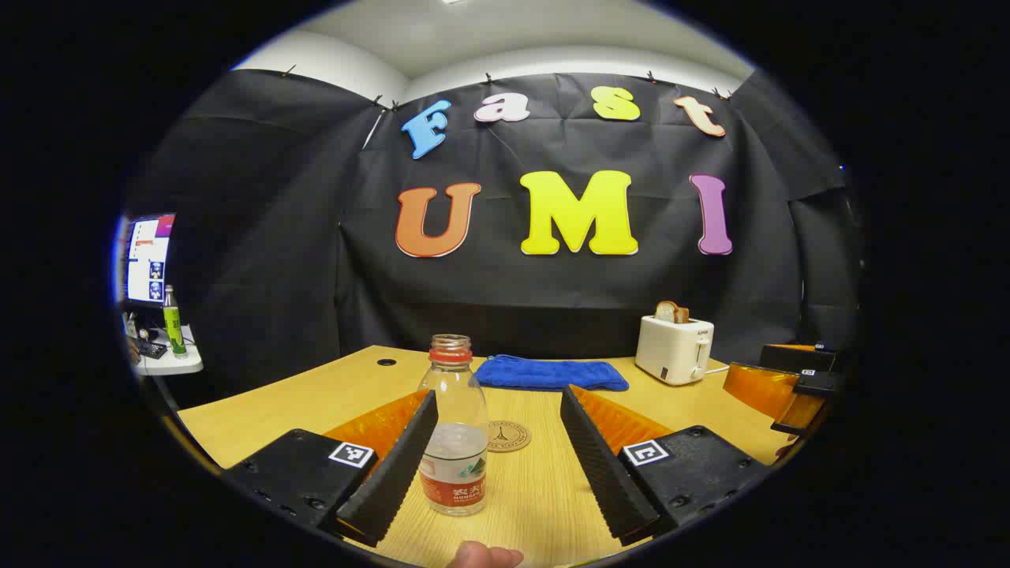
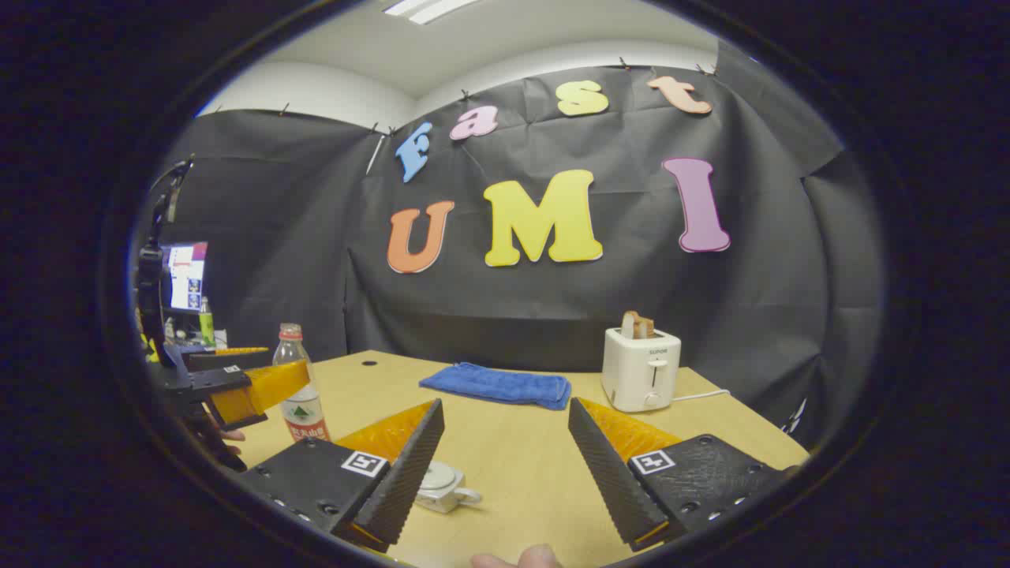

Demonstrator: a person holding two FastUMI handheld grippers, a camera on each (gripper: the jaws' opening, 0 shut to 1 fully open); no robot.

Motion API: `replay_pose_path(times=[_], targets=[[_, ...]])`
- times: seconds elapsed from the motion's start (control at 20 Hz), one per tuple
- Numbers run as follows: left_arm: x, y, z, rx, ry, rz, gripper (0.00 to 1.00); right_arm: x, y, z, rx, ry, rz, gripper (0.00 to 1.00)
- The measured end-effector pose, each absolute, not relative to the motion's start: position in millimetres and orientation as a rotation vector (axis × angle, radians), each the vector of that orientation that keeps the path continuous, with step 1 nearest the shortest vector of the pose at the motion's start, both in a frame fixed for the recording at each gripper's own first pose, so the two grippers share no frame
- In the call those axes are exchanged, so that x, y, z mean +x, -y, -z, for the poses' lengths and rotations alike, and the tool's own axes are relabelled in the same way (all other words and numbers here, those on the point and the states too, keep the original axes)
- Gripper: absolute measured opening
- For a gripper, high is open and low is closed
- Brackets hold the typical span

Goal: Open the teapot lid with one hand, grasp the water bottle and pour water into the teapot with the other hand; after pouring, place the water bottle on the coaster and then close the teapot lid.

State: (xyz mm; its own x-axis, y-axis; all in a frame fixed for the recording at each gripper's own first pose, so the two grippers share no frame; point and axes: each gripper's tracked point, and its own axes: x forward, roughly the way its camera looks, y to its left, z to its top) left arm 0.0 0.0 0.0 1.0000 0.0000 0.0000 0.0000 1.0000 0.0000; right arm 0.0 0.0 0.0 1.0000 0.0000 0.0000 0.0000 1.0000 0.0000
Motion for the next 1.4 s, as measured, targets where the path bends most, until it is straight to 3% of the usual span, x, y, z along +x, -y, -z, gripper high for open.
replay_pose_path(times=[0.4,1.15,1.4], targets=[[-4.3,9.2,5.8,0.010,0.013,0.047,0.98,10.9,-4.4,10.5,0.049,-0.080,0.042,0.96],[21.0,5.7,7.4,-0.006,-0.031,0.025,0.99,36.7,-39.5,18.3,0.035,-0.108,-0.083,0.96],[3.8,5.3,12.4,0.002,-0.019,0.011,0.98,21.7,-35.3,25.3,-0.005,-0.067,-0.072,0.96]])
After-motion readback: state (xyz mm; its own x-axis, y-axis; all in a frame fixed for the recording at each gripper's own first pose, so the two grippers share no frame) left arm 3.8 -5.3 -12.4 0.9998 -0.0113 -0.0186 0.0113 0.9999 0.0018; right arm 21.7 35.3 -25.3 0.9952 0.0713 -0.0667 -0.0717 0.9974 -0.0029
